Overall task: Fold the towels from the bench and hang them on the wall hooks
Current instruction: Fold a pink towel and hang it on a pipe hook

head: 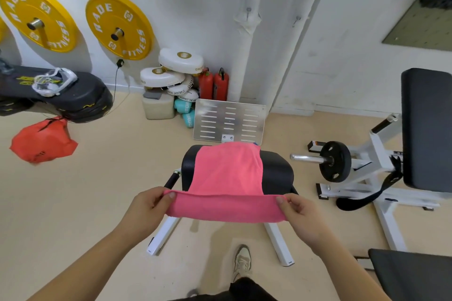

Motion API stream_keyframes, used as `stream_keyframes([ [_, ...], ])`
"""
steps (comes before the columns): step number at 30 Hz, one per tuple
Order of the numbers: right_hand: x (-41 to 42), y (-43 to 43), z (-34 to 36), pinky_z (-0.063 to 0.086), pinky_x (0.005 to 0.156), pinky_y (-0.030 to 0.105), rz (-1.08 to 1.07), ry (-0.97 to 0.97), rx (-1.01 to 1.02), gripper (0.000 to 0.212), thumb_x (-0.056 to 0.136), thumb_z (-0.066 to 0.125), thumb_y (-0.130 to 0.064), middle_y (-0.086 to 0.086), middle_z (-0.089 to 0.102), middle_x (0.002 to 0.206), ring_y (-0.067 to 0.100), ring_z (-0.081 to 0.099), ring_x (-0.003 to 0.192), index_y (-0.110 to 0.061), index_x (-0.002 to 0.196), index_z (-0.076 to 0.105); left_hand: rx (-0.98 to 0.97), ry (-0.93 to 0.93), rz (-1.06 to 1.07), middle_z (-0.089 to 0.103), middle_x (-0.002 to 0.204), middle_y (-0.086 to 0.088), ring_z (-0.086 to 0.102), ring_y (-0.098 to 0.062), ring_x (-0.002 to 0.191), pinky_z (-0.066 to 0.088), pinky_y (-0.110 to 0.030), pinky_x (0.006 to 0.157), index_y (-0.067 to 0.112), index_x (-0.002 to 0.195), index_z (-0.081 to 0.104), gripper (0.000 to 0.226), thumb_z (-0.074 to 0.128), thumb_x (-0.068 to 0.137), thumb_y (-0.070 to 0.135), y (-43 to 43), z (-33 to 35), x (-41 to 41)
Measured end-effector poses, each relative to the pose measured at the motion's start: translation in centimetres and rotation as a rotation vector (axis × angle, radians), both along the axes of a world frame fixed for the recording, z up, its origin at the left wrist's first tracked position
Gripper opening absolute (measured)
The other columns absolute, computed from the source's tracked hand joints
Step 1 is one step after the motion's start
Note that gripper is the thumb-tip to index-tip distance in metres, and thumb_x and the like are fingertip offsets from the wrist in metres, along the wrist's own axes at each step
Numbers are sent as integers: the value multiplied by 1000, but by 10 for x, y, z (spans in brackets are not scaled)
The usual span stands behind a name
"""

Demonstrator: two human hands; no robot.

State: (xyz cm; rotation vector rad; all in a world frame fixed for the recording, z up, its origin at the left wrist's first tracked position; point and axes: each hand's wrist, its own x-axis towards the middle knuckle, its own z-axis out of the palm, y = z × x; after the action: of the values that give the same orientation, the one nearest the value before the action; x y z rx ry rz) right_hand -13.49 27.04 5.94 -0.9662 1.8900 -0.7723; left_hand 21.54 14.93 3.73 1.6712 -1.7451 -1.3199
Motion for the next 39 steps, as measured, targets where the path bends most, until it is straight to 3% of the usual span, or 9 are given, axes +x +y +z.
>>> stream_keyframes([
  [4, -17, -33, -9, 58, 78, 27, -86, -35, -36, 19, 104, 55, -27, 3, 74, 97, 23, 69, 96, -25, 99, 73, 7, 19, 16, 61, 63, -3, 51, -11, 56, 49, -35, 62, 17, 85, 71, 25, 55, 103, 20, -36, -7, -27],
  [7, -40, -69, -19, 53, 64, 18, -84, -52, -47, 20, 106, 50, -19, 11, 69, 98, 24, 65, 92, -20, 99, 69, 9, 39, 51, 70, 82, -6, 65, -29, 68, 59, -46, 73, 23, 90, 73, 22, 55, 102, 22, -72, -17, -49],
  [10, -70, -116, -40, 49, 76, 32, -66, -39, -53, 21, 105, 53, -18, 6, 71, 91, 18, 62, 87, -24, 93, 69, 1, 19, 78, 71, 82, 0, 68, -30, 71, 61, -48, 72, 29, 91, 74, 23, 55, 102, 22, -113, -32, -77],
  [13, -97, -164, -59, 51, 81, 35, -49, -27, -12, 19, 103, 55, -19, -4, 73, 87, 14, 66, 88, -28, 94, 69, 29, -33, 104, 74, 82, 7, 70, -21, 79, 61, -48, 77, 30, 91, 73, 21, 56, 101, 24, -150, -46, -103],
  [19, -123, -238, -79, 46, 68, 30, -58, -45, 49, 11, 102, 54, -17, 11, 68, 92, 16, 59, 78, -14, 98, 63, 71, -83, 274, 76, 89, 6, 70, -15, 89, 51, -27, 75, 25, 91, 75, 14, 63, 96, 19, -204, -58, -142],
  [23, -127, -270, -95, 45, 70, 32, -79, -99, 102, 12, 102, 54, -20, 11, 68, 92, 17, 58, 81, -13, 99, 63, 110, -110, 318, 74, 91, 3, 68, -15, 87, 50, -26, 73, 22, 96, 73, 13, 60, 98, 22, -232, -65, -151],
  [29, -128, -309, -131, 50, 75, 37, -62, -58, 233, 14, 99, 55, -19, 14, 69, 93, 19, 58, 80, -11, 95, 65, 209, -222, 203, 73, 81, 2, 69, -23, 79, 59, -42, 79, 24, 91, 71, 13, 60, 97, 24, -277, -98, -154],
  [36, -133, -344, -162, 50, 74, 37, -64, 44, 359, 15, 99, 53, -20, 8, 69, 88, 19, 58, 78, -14, 91, 64, 235, -373, 64, 66, 82, 5, 60, -12, 76, 41, -20, 64, 20, 91, 66, 13, 56, 100, 22, -327, -142, -164],
  [39, -134, -355, -173, 47, 71, 35, -11, 72, 452, 19, 99, 51, -18, 14, 69, 91, 20, 57, 77, -5, 96, 66, 284, -413, -6, 64, 81, 7, 60, -17, 78, 39, -20, 62, 25, 88, 63, 13, 55, 99, 23, -337, -160, -164],
])
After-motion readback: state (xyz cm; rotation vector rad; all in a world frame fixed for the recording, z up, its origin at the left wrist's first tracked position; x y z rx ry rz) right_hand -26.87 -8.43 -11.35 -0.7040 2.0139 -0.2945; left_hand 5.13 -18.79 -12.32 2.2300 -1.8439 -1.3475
